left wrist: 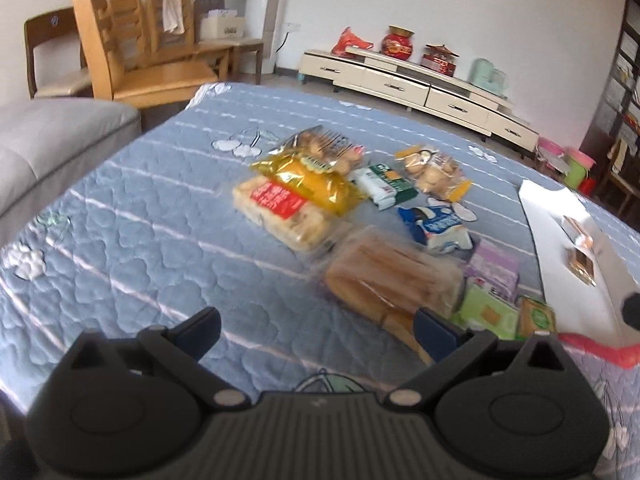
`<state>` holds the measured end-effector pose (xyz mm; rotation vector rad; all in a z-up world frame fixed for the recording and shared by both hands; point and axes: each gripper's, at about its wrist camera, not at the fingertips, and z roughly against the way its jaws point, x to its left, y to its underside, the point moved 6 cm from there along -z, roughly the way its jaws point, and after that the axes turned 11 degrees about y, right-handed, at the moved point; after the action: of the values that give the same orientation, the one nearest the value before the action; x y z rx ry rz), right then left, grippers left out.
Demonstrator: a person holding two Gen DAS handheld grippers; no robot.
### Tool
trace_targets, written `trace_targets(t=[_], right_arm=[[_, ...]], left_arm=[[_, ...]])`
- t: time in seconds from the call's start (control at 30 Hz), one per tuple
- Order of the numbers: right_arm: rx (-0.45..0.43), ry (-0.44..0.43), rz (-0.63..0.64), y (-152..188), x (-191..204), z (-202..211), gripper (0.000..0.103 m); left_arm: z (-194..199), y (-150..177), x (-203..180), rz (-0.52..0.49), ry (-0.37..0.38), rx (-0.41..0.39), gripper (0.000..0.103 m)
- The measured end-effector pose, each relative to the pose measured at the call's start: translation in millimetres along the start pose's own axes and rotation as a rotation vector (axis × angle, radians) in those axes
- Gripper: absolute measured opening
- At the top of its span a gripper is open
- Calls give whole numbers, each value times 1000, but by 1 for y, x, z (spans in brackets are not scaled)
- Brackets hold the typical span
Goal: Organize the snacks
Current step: 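Grasp the red-labelled cracker pack with the left gripper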
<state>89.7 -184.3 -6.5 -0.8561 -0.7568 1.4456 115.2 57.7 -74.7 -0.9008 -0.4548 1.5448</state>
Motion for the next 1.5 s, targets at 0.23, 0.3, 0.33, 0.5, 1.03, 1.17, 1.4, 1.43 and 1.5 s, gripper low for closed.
trace_targets(t=[0.23,0.3,0.33,0.5,1.03,1.17,1.4,1.43,1.5], right_arm=[[-7,-29,18,2,5,-2,103],[-10,-30,22,2,5,-3,103],[-10,-30,20,2,3,-4,103],[-4,-24,0,3,-4,-11,103],[53,-17,-30,17,-11,-38,103],[60,-24,-21,18,-7,-39,103],[50,-47,8,14,7,-36,103],[49,-51,12,14,8,-36,103],[50,-60,22,15,13,-37,103]], left_arm=[[-40,-2,-1,104,99,42,102],[-49,-7,-5,115,99,25,103],[-53,-10,-8,113,95,21,103],[-73,-27,-19,181,159,11,102],[-107,-59,-50,137,220,-20,39],[-94,-55,-44,94,248,-20,19],[-44,-35,-6,-34,142,-67,49],[-41,-33,5,-33,114,-71,59],[-41,-32,27,-13,74,-63,78]])
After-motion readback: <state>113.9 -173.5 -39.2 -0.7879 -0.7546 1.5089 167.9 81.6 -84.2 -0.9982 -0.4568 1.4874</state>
